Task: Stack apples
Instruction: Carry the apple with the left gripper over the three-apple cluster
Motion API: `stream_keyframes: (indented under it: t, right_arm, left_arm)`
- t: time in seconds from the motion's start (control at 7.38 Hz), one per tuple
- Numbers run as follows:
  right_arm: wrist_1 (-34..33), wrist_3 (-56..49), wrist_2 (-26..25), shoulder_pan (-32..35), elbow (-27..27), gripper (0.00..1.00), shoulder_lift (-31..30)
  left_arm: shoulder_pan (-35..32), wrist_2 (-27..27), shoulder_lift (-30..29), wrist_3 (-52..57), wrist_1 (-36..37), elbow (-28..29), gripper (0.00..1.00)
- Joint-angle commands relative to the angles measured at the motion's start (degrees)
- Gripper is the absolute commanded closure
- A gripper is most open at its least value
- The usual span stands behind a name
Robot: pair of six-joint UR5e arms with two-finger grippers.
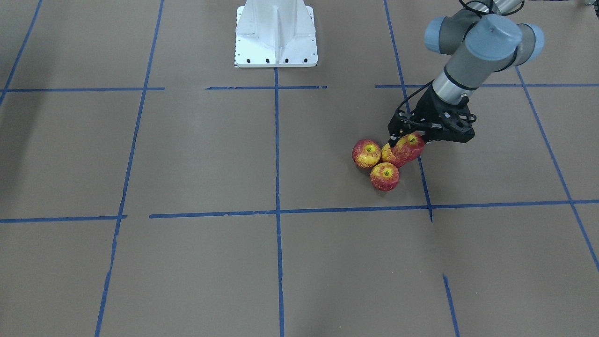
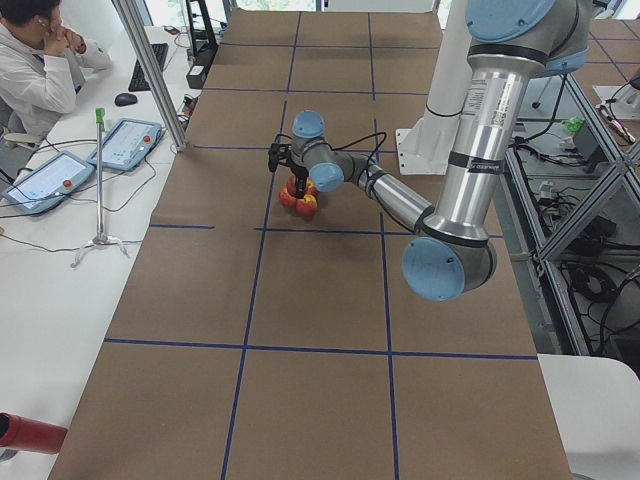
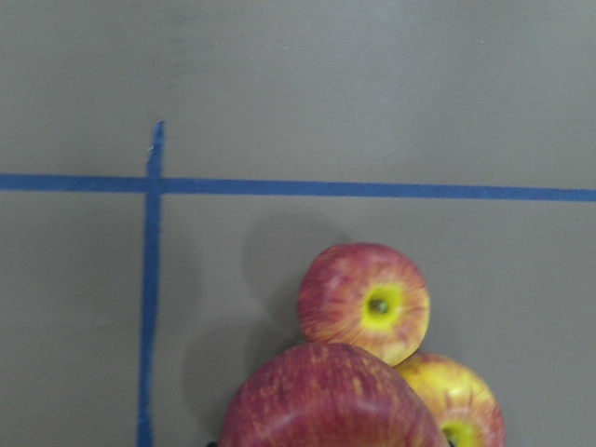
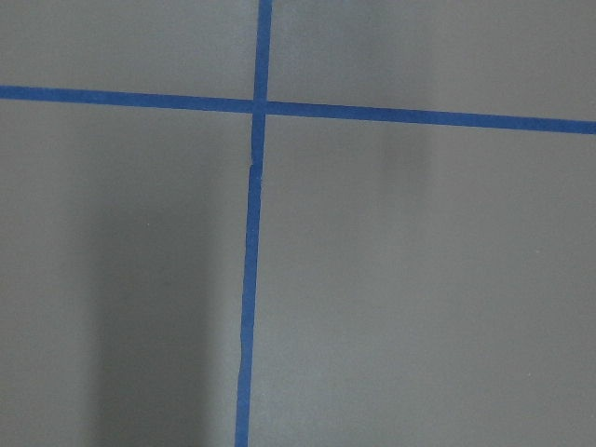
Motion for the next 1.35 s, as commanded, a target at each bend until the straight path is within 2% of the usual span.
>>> stream_keyframes:
  t: [0.0, 0.41, 0.81, 0.95, 1.08, 1.22]
  right_arm:
    - [0.0, 0.0, 0.0, 0.0, 0.0, 0.00, 0.0]
    - [0.0, 0.0, 0.0, 0.0, 0.0, 0.00, 0.0]
    - [0.0, 0.0, 0.0, 0.0, 0.0, 0.00, 0.0]
    - [0.0, 0.0, 0.0, 0.0, 0.0, 0.00, 0.0]
    - [0.0, 0.0, 0.0, 0.0, 0.0, 0.00, 0.0]
    - [0.0, 0.0, 0.0, 0.0, 0.0, 0.00, 0.0]
  left_arm:
    - [1.4, 1.1, -1.8, 0.0, 1.7, 1.5, 1.00]
    - [2.3, 1.1, -2.2, 0.0, 1.8, 2.0, 1.00]
    - [2.4, 1.0, -2.2, -0.1, 1.8, 2.1, 0.89]
    - [2.4, 1.0, -1.9, -0.1, 1.8, 2.0, 0.68]
    - [2.4, 1.0, -2.0, -0.1, 1.8, 2.1, 0.58]
    - [2.4, 1.0, -2.0, -0.1, 1.8, 2.1, 0.52]
